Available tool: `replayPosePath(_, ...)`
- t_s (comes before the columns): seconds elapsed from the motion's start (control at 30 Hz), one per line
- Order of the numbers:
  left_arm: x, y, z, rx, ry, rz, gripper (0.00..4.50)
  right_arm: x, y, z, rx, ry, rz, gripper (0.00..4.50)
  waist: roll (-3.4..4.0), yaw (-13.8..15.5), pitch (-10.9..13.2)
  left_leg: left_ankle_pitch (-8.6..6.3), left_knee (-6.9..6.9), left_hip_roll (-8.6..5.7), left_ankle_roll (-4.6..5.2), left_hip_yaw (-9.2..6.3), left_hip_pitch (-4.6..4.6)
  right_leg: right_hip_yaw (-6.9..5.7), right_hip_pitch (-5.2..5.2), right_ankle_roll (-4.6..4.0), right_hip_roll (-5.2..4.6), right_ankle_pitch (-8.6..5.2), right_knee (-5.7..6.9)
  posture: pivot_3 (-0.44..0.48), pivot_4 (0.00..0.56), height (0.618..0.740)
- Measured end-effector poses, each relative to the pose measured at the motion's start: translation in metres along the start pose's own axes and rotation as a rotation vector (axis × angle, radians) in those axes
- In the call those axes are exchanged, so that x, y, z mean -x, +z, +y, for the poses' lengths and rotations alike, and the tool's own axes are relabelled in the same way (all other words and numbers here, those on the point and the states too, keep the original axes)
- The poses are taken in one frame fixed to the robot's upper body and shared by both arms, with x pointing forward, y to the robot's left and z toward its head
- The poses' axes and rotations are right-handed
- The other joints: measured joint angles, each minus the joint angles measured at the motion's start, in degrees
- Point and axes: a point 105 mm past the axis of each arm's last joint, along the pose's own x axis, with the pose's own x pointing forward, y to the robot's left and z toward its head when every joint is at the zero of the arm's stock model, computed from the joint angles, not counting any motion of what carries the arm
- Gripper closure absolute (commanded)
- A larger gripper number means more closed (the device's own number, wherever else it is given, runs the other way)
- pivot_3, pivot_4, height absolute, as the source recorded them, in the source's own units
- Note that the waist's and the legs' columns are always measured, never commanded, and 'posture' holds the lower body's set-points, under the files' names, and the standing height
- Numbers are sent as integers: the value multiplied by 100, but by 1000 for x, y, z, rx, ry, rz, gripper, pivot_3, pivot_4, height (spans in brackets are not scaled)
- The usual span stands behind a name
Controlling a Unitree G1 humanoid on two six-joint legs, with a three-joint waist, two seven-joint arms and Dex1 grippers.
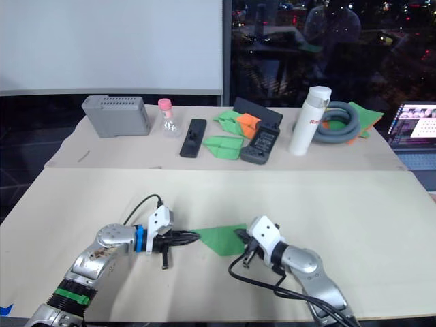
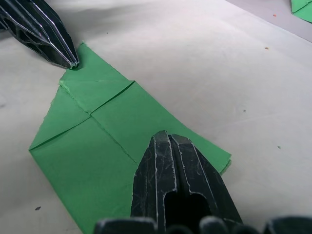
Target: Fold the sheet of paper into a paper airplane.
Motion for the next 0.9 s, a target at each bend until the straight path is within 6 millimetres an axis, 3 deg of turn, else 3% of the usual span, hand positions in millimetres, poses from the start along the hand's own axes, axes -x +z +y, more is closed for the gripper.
replayPosePath(0.27, -23, 12, -1, -19, -48, -17, 4500, -2, -1, 3, -13, 3, -3, 4479, -7, 20, 6, 2, 1, -3, -3, 1, -29, -3, -11, 0, 4, 1, 2, 0, 150, 740)
replayPosePath(0.7, -43, 13, -7, -107, -114, 7, 4500, 2, -4, 2, -26, -26, 4, 4479, -8, 56, 6, 1, 3, -5, -1, -2, -23, -5, -9, 0, -2, 0, -7, 0, 150, 740)
replayPosePath(0.9, -64, 23, 7, -140, -78, 13, 4500, 1, -4, 3, -33, -32, 1, 4479, -19, 54, -1, 2, 8, -5, 1, -2, -17, -17, -2, 1, 9, 0, -6, 0, 150, 740)
